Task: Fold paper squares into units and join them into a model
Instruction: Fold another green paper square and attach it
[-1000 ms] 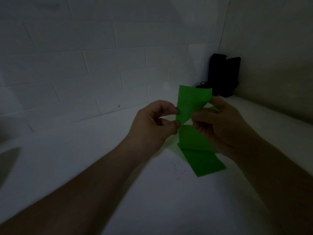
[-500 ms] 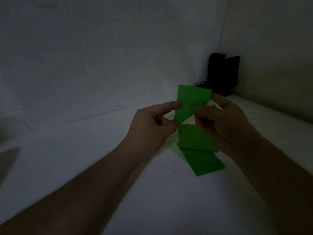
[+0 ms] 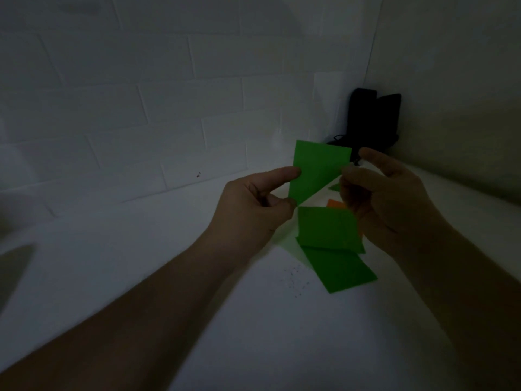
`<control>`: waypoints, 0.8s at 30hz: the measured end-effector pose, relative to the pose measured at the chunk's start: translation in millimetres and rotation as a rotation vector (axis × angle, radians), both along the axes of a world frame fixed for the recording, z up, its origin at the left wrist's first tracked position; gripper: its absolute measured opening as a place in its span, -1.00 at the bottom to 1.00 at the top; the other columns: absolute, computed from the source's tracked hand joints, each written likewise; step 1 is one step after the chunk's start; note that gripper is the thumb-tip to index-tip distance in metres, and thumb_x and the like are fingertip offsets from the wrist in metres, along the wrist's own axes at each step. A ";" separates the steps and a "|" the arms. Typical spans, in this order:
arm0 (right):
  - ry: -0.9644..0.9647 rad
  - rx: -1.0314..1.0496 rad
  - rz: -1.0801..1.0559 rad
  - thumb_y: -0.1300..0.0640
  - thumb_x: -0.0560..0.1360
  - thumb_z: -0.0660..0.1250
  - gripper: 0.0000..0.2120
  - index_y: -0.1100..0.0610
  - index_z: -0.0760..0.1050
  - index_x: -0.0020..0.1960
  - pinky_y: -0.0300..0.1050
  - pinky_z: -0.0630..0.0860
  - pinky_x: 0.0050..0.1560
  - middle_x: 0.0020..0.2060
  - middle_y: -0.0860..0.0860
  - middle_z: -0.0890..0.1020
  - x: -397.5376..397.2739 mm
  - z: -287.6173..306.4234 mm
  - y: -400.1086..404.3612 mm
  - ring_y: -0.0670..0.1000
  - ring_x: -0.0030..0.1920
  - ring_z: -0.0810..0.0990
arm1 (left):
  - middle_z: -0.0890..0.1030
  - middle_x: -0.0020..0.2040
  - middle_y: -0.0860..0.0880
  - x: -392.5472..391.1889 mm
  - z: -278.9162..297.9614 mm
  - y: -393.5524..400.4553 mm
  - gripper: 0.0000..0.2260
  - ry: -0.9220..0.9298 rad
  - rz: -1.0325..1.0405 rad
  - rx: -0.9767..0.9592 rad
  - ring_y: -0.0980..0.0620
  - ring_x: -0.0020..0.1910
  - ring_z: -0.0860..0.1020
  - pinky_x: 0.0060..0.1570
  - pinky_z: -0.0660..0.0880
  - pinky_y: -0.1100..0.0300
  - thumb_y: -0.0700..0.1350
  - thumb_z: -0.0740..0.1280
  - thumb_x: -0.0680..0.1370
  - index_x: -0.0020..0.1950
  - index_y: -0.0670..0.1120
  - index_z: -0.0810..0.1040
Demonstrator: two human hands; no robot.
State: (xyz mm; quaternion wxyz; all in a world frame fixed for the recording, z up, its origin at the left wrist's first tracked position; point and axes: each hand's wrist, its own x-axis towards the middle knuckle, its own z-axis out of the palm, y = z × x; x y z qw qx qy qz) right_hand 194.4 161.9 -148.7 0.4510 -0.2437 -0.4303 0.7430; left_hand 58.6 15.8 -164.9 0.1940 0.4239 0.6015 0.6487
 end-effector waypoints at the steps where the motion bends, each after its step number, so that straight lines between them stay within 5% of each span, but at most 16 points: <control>1: -0.003 0.001 -0.007 0.40 0.45 0.43 -0.61 0.09 0.53 0.20 -0.16 0.60 -0.30 -0.08 0.18 0.63 -0.3 -0.1 0.4 0.00 -0.31 0.67 | 0.60 -0.17 -0.45 -0.2 -0.3 0.4 -0.59 -0.011 -0.005 -0.004 0.19 -0.54 0.37 -0.41 0.43 0.33 -0.38 0.43 0.53 0.22 0.07 0.66; 8: 0.076 -0.060 0.094 0.33 0.52 0.38 -0.79 0.13 0.46 0.10 -0.17 0.61 -0.26 -0.25 0.07 0.66 -0.9 -1.6 1.2 -0.01 -0.24 0.64 | 0.70 -0.20 -0.23 -5.0 -5.0 6.5 -0.58 -0.123 -0.034 0.049 0.05 -0.30 0.63 -0.08 0.60 0.19 -0.42 0.44 0.50 0.18 0.06 0.68; 11: -0.104 0.102 0.336 0.32 0.49 0.39 -0.77 0.29 0.50 0.14 -0.05 0.63 0.00 0.00 0.25 0.64 -5.7 -8.2 -14.2 0.08 -0.07 0.65 | 0.69 -0.11 -0.33 -4.2 -4.8 6.6 -0.58 -0.133 -0.051 0.053 0.05 -0.31 0.62 -0.01 0.61 0.13 -0.42 0.43 0.51 0.20 0.04 0.67; 15: -0.225 0.271 0.354 0.41 0.48 0.42 -0.66 0.24 0.54 0.22 0.25 0.52 0.26 0.10 0.40 0.61 -9.6 -15.7 -28.8 0.36 0.16 0.63 | 0.66 -0.02 -0.39 -0.4 -4.2 4.7 -0.58 -0.107 -0.106 0.057 0.04 -0.30 0.59 -0.02 0.60 0.09 -0.43 0.42 0.51 0.19 0.04 0.67; 17: -0.199 0.261 0.341 0.42 0.47 0.43 -0.61 0.23 0.52 0.26 0.29 0.51 0.27 0.10 0.37 0.64 -9.9 -15.9 -28.2 0.40 0.19 0.61 | 0.66 -0.07 -0.41 0.0 -4.2 4.7 -0.58 -0.101 -0.106 0.062 -0.01 -0.27 0.57 -0.05 0.59 0.13 -0.43 0.42 0.51 0.19 0.04 0.67; 20: -0.190 0.258 0.311 0.43 0.46 0.43 -0.59 0.18 0.52 0.27 0.12 0.60 0.16 -0.01 0.23 0.71 -9.7 -14.0 -26.6 0.20 0.05 0.70 | 0.59 -0.10 -0.50 -1.1 -6.1 5.3 -0.56 -0.128 -0.136 0.076 -0.10 -0.19 0.52 -0.01 0.56 0.08 -0.45 0.43 0.49 0.20 0.04 0.68; 24: -0.164 0.242 0.301 0.44 0.48 0.40 -0.59 0.20 0.54 0.29 0.02 0.61 0.07 0.05 0.33 0.67 -6.4 -9.9 -23.4 0.17 -0.03 0.65 | 0.58 -0.19 -0.23 -3.2 -9.7 6.3 -0.53 -0.141 -0.149 0.080 -0.12 -0.15 0.47 -0.02 0.52 0.13 -0.48 0.39 0.51 0.23 0.02 0.66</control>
